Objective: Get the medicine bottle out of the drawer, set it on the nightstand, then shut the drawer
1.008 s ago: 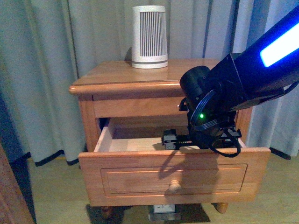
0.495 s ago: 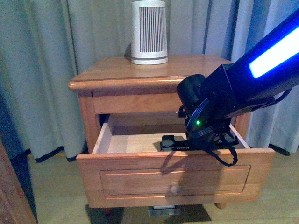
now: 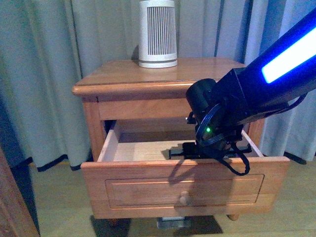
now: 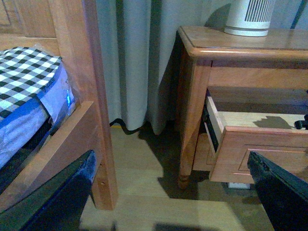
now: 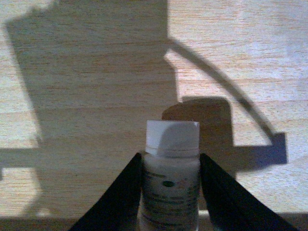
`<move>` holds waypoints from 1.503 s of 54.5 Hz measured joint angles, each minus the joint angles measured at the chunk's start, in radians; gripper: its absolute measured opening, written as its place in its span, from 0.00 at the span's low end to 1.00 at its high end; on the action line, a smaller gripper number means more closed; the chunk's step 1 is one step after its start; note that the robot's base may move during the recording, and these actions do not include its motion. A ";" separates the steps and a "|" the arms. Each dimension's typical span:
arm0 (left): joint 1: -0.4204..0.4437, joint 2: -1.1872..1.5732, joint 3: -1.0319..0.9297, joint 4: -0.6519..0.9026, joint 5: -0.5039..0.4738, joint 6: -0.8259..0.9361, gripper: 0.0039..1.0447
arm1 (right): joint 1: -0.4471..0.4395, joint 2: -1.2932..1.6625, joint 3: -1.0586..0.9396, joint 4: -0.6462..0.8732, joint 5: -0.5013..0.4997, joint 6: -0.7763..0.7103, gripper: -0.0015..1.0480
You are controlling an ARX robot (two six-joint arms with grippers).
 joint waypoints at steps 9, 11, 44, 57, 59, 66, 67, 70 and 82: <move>0.000 0.000 0.000 0.000 0.000 0.000 0.94 | 0.001 -0.008 0.000 0.011 0.024 -0.013 0.27; 0.000 0.000 0.000 0.000 0.000 0.000 0.94 | 0.003 -0.011 0.000 0.015 0.026 -0.018 0.27; 0.000 0.000 0.000 0.000 0.000 0.000 0.94 | 0.068 -0.388 -0.201 -0.005 -0.020 0.098 0.27; 0.000 0.000 0.000 0.000 0.000 0.000 0.94 | 0.061 -0.520 -0.174 -0.042 -0.015 0.093 0.27; 0.000 0.000 0.000 0.000 0.000 0.000 0.94 | 0.049 -0.528 -0.137 -0.056 -0.011 0.078 0.27; 0.000 0.000 0.000 0.000 0.000 0.000 0.94 | -0.004 -0.505 0.041 -0.129 0.005 0.037 0.27; 0.000 0.000 0.000 0.000 0.000 0.000 0.94 | -0.009 -0.499 0.059 -0.136 0.005 0.029 0.27; 0.000 0.000 0.000 0.000 0.000 0.000 0.94 | -0.034 -0.459 0.161 -0.169 0.007 0.011 0.27; 0.000 0.000 0.000 0.000 0.000 0.000 0.94 | -0.108 -0.198 0.581 -0.314 0.011 -0.065 0.27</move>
